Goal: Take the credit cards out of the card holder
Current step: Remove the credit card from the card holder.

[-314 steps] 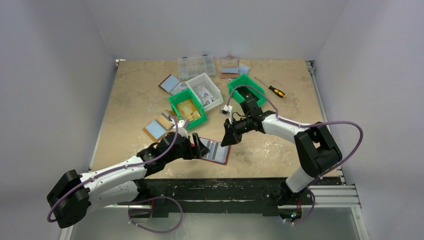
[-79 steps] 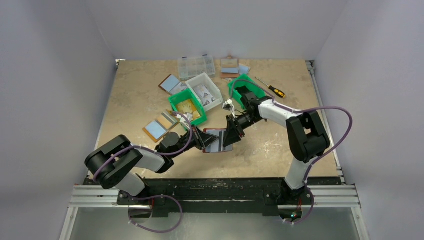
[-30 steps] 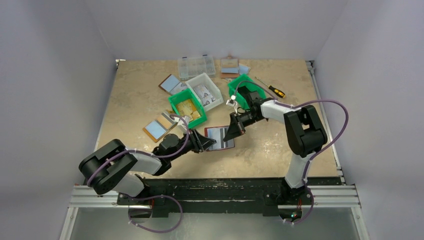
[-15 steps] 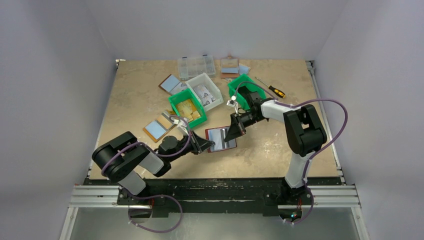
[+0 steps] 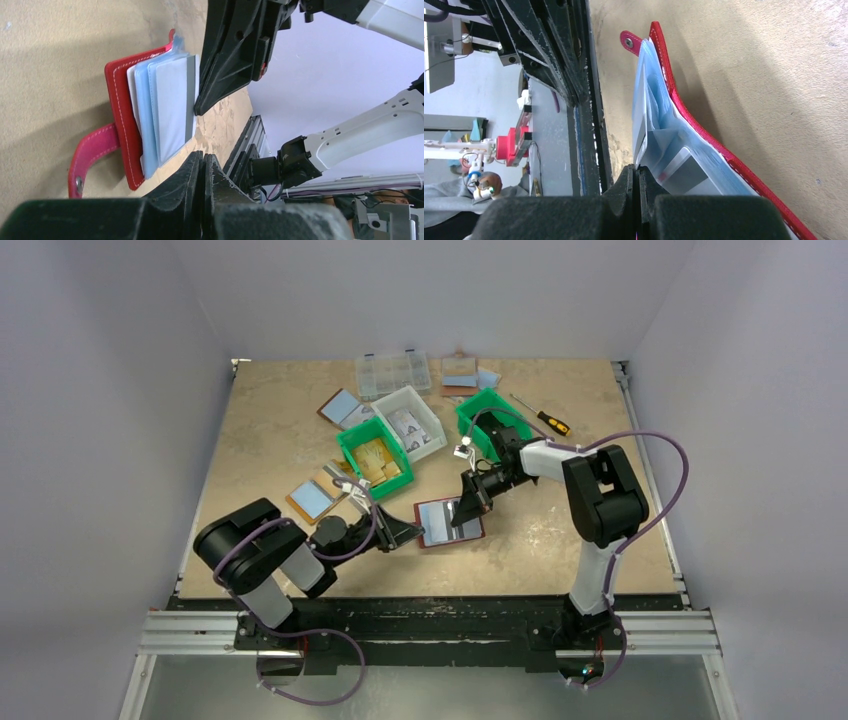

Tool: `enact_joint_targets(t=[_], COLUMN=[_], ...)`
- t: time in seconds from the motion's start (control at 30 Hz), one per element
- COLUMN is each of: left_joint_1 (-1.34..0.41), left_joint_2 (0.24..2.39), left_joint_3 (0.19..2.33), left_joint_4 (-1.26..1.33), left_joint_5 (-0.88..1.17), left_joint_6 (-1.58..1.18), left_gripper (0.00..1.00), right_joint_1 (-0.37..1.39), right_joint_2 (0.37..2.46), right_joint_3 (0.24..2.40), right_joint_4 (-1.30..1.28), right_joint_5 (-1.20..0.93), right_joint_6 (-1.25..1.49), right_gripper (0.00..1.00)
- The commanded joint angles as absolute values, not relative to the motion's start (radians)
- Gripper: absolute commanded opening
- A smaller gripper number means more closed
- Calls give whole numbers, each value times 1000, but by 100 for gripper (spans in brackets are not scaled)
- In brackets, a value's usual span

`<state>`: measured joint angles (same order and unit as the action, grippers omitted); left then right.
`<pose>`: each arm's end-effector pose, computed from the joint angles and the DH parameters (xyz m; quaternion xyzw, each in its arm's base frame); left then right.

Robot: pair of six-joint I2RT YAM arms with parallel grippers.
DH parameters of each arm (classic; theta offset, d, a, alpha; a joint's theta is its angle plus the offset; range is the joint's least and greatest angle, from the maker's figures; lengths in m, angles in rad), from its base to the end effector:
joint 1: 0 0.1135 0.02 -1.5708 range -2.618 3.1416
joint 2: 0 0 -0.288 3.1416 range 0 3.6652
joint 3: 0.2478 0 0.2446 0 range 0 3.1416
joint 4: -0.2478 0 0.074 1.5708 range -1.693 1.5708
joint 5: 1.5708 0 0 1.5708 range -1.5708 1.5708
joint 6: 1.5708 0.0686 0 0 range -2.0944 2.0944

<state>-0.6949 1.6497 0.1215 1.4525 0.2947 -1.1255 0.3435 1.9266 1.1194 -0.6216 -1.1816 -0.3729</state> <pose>0.1808 -0.1767 0.1557 -0.0575 0.7300 -0.5971 0.3276 0.3005 0.1749 0.1546 -0.3274 0.7620 0.5547 0.0671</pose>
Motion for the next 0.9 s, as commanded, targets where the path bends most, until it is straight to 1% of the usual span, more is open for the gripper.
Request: enact_joint_targets(t=[0.0,0.1,0.23,0.37,0.57,0.87], left_joint_1=[-689,-690,-690,-690,-689,-689], left_joint_2=[1688,1712,1721,1706,1634,1527], left_joint_3=[127,131,149,179,220,279], left_joint_4=[1571,1569,1564,1520,1376,1129], left_joint_5=[318,314,324,333,322,290], left_joint_6=[-1149,-1158,-1153,-1130,-1056,-969], left_gripper=[0,14,24,25,27,37], right_joint_1=[339,338,338,340,340,340], right_joint_2=[1920,1921,1926,1916,1899,1887], right_joint_3=[1137,1143,1178,1182,1189,1211], right_joint_4=[-632,-656,-767,-787,-824,-920], right_joint_5=[-1183,-1188,-1159,-1144,-1143,-1208], right_joint_6=[-397,-428,-553,-585,-640,-756], right_gripper=[0,0,0,0,0,0])
